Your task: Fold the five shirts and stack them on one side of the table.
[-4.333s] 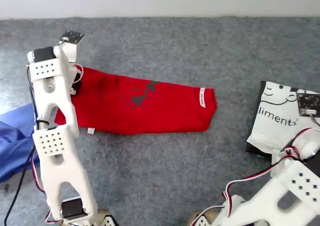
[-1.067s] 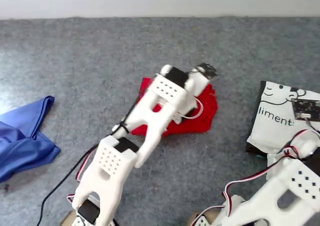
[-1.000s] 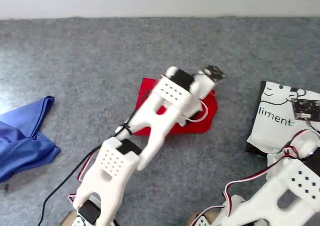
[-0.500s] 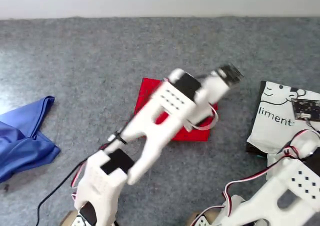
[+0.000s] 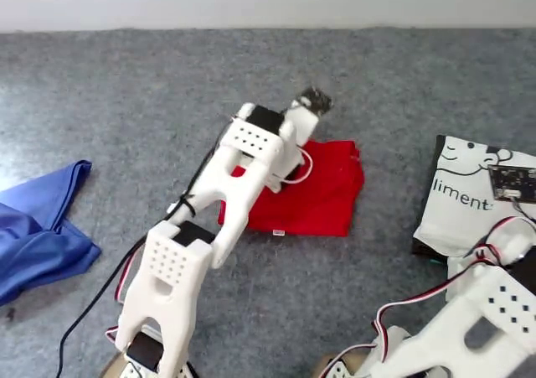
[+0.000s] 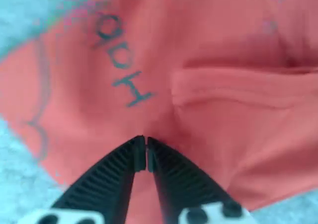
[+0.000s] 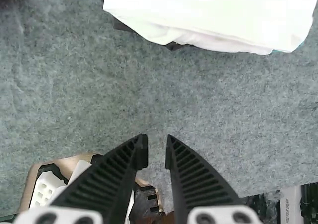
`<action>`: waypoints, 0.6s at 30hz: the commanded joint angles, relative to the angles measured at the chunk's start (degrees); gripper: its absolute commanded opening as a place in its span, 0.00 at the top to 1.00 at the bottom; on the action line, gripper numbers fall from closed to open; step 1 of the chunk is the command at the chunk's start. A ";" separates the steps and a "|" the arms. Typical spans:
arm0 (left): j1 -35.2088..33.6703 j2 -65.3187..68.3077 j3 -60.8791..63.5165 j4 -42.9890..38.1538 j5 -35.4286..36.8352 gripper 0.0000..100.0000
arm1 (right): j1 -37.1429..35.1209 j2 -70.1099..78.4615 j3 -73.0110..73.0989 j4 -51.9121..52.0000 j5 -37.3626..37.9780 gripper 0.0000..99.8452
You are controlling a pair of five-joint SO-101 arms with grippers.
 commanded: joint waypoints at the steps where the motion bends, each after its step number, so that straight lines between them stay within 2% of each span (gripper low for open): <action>1: 4.04 0.09 -4.62 4.31 -0.88 0.99 | 0.31 -1.45 -0.26 1.36 0.53 0.92; 6: 10.46 -0.26 -9.98 12.13 -0.70 0.99 | 0.31 -1.45 -0.26 1.36 0.53 0.92; 14: 19.60 -8.70 -1.71 11.96 -0.35 0.99 | 0.40 -1.45 -0.44 1.36 0.53 0.92; 18: 20.66 -14.86 2.68 11.87 -0.53 0.99 | 0.40 -1.45 -0.44 1.36 0.53 0.92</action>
